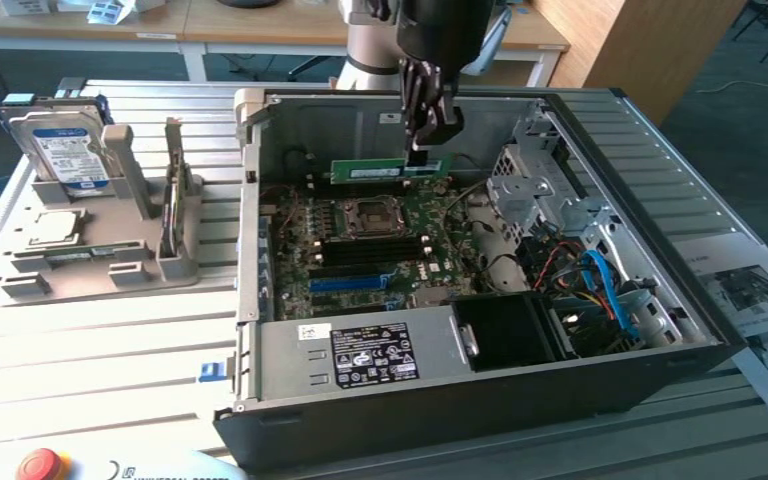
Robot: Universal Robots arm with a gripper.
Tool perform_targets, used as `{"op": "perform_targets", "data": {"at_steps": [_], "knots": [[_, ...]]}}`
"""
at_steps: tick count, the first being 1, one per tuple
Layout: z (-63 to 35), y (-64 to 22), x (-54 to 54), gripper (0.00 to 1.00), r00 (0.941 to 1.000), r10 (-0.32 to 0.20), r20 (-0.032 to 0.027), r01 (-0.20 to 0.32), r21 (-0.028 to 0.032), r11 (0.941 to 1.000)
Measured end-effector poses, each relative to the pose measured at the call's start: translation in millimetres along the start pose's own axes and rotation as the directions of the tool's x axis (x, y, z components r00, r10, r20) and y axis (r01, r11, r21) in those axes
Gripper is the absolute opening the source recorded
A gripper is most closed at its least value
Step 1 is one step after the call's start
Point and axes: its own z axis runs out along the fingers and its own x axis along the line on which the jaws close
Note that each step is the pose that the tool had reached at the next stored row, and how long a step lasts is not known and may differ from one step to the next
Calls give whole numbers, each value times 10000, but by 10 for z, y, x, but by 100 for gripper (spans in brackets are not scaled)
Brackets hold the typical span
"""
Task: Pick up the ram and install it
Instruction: 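Insert the ram into the slot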
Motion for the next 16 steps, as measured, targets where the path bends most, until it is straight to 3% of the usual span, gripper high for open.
{"op": "perform_targets", "data": {"at_steps": [16], "knots": [[168, 3, -6, 12, 10000, 0, -2, 0, 0, 10000]]}}
